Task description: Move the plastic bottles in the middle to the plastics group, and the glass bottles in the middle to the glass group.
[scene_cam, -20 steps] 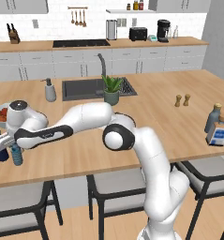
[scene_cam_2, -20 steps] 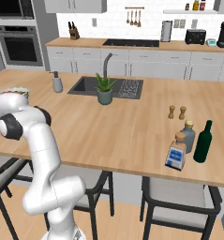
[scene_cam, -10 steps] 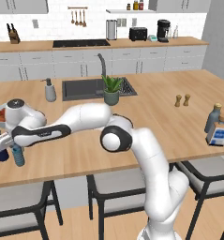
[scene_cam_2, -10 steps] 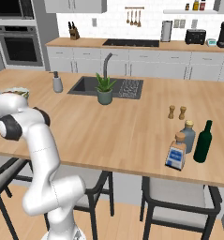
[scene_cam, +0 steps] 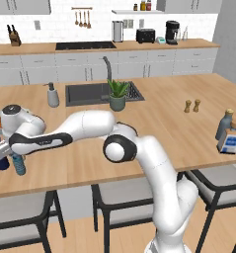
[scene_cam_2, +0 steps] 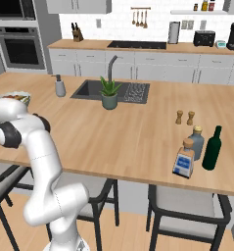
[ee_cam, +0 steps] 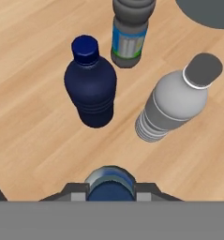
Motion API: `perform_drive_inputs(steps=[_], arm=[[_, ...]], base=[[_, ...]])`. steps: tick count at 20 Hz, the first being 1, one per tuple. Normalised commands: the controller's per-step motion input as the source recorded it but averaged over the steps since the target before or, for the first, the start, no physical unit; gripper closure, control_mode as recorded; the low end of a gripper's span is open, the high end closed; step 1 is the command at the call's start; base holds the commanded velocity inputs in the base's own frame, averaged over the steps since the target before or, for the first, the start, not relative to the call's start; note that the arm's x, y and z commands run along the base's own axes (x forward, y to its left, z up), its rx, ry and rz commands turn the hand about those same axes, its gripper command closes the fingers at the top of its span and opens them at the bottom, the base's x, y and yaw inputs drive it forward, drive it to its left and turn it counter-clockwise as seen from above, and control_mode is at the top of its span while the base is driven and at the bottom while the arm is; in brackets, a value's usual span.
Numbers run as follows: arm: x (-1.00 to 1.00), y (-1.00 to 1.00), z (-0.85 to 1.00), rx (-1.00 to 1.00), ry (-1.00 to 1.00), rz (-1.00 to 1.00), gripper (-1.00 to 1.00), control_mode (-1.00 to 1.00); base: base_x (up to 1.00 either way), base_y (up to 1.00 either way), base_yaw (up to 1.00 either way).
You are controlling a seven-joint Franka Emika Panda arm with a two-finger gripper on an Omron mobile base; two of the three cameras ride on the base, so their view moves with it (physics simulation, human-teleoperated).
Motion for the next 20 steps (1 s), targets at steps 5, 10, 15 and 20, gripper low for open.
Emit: perform_drive_inputs(steps=[5,10,15,20], arm=[[0.00,0.00,0.00,0.00,0.00,0.00,-1.00,-1.00],[0.00,0.00,0.00,0.00,0.00,0.00,-1.00,-1.00],[-0.01,-0.07,0.00,0.00,0.00,0.00,-1.00,-1.00],[-0.66,-0.40,0.18,0.09,-0.04,-0.02,-1.00,-1.00]], base=[[0.00,0.00,0.00],[0.00,0.00,0.00],[0.00,0.00,0.00],[0.00,0.00,0.00]])
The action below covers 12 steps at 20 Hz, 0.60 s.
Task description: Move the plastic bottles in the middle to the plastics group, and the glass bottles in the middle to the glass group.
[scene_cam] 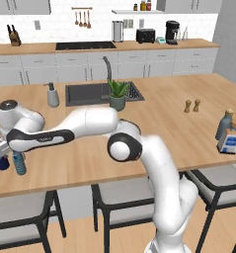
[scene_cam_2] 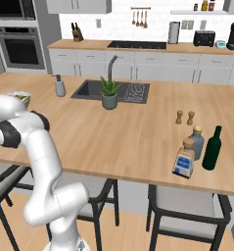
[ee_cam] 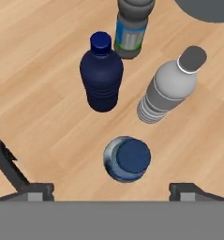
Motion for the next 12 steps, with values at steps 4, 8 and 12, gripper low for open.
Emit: perform_drive_inputs(steps=[4,8,12], arm=[[-0.92,-0.60,0.29,0.18,-0.10,-0.05,-1.00,-1.00],[-0.71,-0.86,0.06,0.17,-0.03,-0.11,-1.00,-1.00],[-0.69,-1.00,0.00,0.19,0.00,-0.13,-1.00,-1.00]], base=[[0.00,0.00,0.00],[0.00,0.00,0.00],[0.00,0.00,0.00]])
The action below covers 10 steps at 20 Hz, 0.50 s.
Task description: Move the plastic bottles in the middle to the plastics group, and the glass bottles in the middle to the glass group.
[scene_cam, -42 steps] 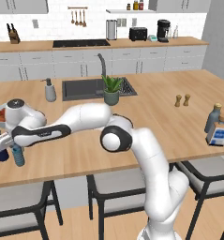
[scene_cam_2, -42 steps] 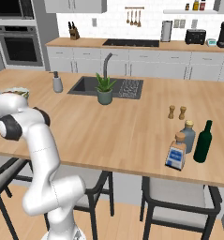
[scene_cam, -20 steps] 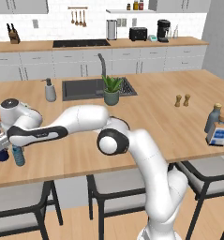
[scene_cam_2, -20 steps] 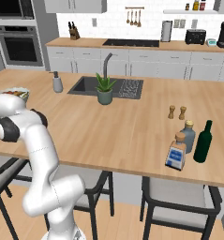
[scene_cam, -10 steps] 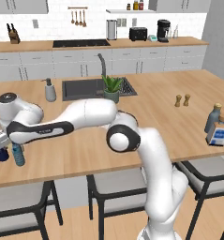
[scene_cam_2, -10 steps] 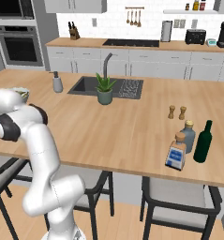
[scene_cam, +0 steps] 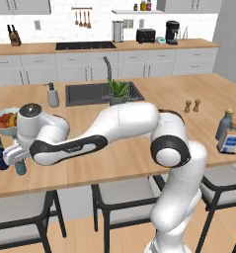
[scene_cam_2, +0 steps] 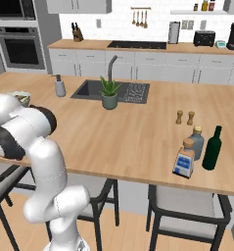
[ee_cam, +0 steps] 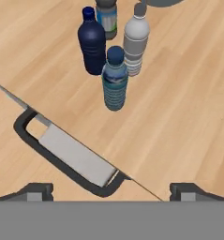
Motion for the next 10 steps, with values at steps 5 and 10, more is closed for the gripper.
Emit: perform_drive_inputs(steps=[5,10], arm=[[-0.45,-1.00,0.04,0.17,0.01,-0.13,-1.00,-1.00],[-0.49,-1.00,0.45,0.09,0.05,-0.09,-1.00,-1.00]], base=[[0.00,0.00,0.00],[0.00,0.00,0.00]])
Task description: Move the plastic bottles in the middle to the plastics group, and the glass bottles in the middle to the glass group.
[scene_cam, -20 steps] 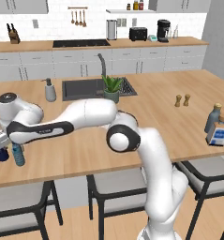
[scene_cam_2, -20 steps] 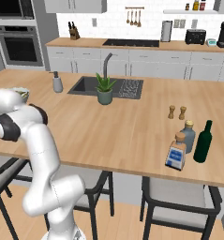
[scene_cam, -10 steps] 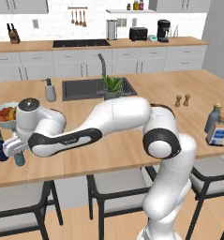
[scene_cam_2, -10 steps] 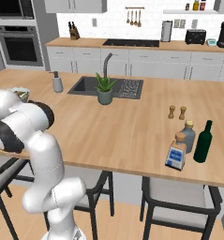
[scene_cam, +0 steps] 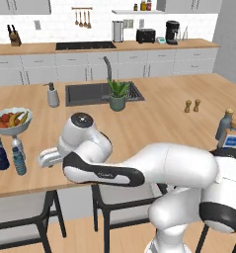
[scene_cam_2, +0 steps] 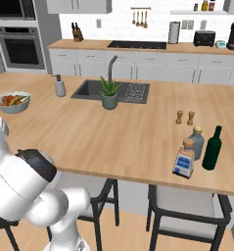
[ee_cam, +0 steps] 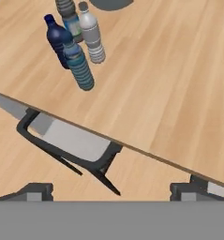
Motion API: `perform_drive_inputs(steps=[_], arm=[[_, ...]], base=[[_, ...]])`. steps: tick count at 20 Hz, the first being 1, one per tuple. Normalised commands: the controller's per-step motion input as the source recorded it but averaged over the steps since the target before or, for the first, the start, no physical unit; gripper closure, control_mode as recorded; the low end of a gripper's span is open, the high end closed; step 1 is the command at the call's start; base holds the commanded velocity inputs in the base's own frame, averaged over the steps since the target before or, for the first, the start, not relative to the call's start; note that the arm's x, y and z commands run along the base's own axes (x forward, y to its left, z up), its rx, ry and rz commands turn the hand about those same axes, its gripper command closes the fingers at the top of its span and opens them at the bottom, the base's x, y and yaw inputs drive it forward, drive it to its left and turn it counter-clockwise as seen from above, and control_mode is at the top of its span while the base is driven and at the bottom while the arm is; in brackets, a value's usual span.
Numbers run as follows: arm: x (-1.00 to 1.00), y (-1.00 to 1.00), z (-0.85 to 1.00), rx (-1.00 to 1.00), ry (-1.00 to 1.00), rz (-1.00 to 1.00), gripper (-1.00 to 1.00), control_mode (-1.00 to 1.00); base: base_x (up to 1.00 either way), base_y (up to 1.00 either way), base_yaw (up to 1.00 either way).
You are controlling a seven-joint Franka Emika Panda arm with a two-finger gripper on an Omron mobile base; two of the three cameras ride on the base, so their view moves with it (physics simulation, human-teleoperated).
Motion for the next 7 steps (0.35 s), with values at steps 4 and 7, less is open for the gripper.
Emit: perform_drive_inputs(steps=[4,7], arm=[[-0.44,-1.00,0.80,0.00,0.10,-0.09,-1.00,-1.00],[-0.50,-1.00,0.70,0.00,0.05,-0.12,-1.00,-1.00]], base=[[0.00,0.00,0.00],[0.00,0.00,0.00]])
